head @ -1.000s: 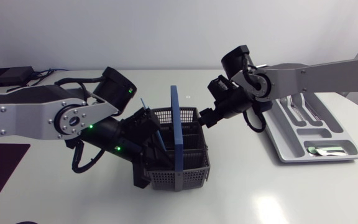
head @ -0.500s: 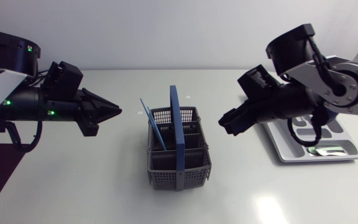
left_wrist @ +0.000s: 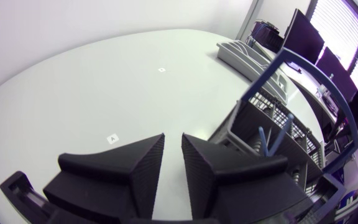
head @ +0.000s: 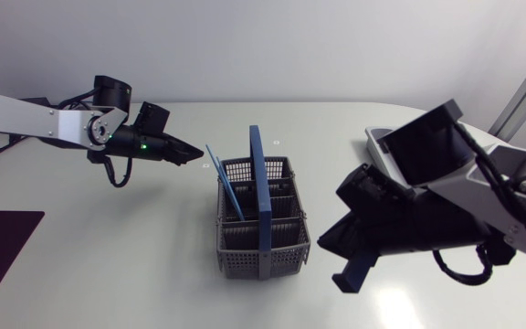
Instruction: Unload the cutlery basket into the drawer organizer.
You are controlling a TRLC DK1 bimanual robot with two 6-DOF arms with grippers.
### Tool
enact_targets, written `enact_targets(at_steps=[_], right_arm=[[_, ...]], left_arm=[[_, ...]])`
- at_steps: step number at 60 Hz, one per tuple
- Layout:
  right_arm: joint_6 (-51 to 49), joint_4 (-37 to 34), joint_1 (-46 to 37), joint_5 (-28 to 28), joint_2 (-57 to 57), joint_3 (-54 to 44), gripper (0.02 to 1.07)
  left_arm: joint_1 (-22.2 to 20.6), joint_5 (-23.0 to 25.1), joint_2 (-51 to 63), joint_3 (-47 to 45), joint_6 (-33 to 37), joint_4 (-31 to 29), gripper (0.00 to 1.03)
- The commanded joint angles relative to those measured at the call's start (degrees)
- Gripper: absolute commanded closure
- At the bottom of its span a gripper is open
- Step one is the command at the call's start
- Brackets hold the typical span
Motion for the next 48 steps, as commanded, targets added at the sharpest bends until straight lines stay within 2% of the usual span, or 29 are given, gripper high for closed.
enact_targets(at_steps=[1, 12, 19, 23, 29, 33, 39, 48], right_arm=[[-0.2, -0.8, 2.0, -0.6, -0.6, -2.6, 1.01], [-2.1, -0.5, 3.9, -3.8, 1.7, -2.9, 1.01], [-2.4, 2.6, 5.7, -4.3, 4.3, -3.5, 1.01], [-2.4, 4.8, 5.5, -4.3, 6.5, -3.3, 1.01], [-2.2, 7.7, 4.6, -3.4, 8.9, -2.8, 1.01], [-2.2, 9.4, 3.5, -0.7, 9.7, -2.5, 1.01], [-2.5, 10.9, 0.5, 0.1, 10.1, -2.3, 1.01], [-3.4, 12.5, -2.6, 2.3, 10.7, -2.0, 1.01]], left_arm=[[-0.8, 1.7, 4.3, 4.8, -2.2, 0.6, 0.79], [-3.1, 7.5, 10.7, 11.3, -3.4, -0.4, 0.79], [-4.2, 10.7, 10.9, 11.8, -2.5, -2.0, 0.86], [-4.3, 11.6, 10.9, 11.9, -1.4, -3.4, 0.86], [-4.5, 13.1, 10.9, 11.4, 4.1, -8.6, 0.92], [-4.5, 14.0, 10.7, 10.6, 7.2, -11.7, 0.92], [-4.0, 15.6, 9.4, 8.6, 13.3, -17.4, 0.95], [-3.4, 16.3, 5.8, 4.5, 17.9, -20.9, 0.95]])
